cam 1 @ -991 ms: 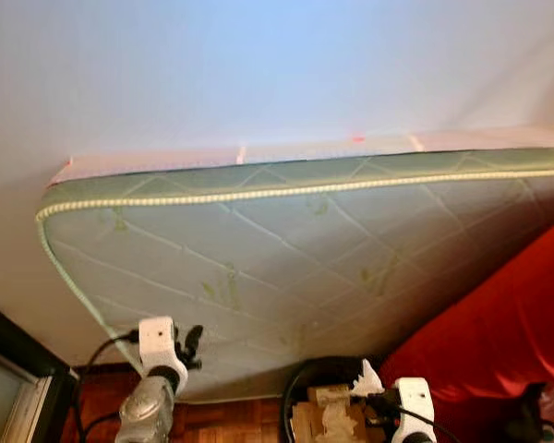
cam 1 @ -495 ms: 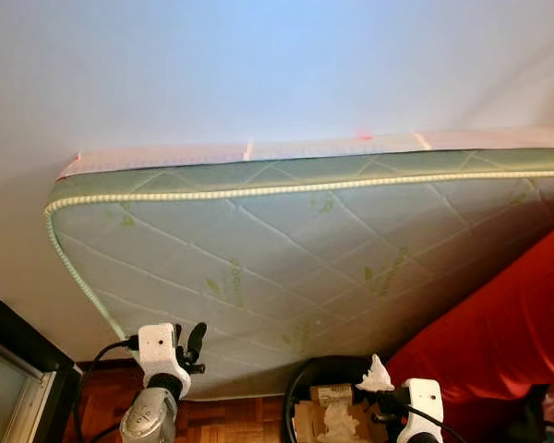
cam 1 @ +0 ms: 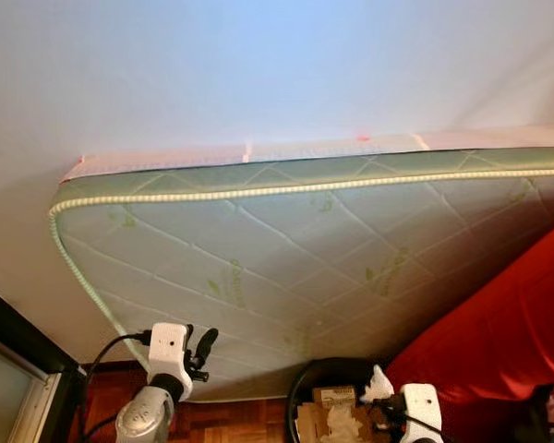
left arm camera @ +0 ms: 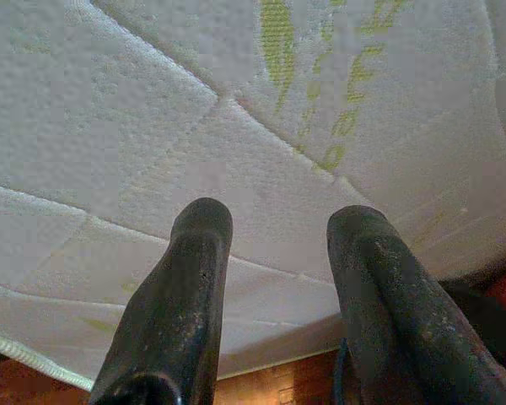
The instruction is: Clean up the room
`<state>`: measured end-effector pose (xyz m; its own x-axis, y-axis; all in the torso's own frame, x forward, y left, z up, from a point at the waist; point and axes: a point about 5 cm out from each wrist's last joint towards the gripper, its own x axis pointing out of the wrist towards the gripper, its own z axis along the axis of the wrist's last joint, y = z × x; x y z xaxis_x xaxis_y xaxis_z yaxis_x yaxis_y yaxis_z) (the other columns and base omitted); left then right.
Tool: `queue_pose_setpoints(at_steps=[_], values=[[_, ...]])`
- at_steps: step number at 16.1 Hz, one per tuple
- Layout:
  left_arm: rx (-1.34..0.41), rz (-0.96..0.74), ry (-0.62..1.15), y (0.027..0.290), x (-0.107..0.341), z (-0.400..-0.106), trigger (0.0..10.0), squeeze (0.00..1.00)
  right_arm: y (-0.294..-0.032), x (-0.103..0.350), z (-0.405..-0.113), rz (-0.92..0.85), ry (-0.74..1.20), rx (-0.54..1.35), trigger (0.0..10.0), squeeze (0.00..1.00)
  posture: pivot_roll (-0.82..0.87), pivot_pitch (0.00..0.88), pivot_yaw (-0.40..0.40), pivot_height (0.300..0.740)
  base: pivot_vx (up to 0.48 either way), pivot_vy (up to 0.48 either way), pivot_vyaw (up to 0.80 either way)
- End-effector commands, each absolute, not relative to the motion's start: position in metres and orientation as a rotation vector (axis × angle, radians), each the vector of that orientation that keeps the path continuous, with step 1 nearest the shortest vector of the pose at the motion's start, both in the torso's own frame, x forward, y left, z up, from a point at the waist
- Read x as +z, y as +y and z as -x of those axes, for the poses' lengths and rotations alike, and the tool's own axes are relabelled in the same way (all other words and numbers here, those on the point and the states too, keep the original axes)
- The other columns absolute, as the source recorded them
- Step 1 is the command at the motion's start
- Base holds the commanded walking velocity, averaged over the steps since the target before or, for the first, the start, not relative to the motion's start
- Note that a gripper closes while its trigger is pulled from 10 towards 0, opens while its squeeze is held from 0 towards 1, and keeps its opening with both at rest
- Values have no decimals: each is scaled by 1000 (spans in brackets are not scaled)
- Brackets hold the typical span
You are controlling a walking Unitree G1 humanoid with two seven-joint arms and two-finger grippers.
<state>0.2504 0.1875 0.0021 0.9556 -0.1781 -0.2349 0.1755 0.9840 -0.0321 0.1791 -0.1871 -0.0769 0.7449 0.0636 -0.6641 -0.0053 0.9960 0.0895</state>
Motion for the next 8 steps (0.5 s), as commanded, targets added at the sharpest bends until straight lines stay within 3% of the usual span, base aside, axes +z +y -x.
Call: queue_pose_setpoints(at_steps=[1, 7, 8], values=[[-205, -12, 232, 188, 7, -254, 10000, 0, -187, -78, -177, -98, 736, 23, 10000, 0, 22, 6, 6, 740, 0, 0, 0], [-174, -5, 137, 188, 25, -260, 10000, 0, -187, -65, -188, -190, 558, -5, 10000, 0, 27, 50, -6, 740, 0, 0, 0], [-171, -2, 134, 187, 25, -259, 10000, 0, -183, -50, -210, -178, 451, 15, 10000, 0, 28, 52, -7, 740, 0, 0, 0]])
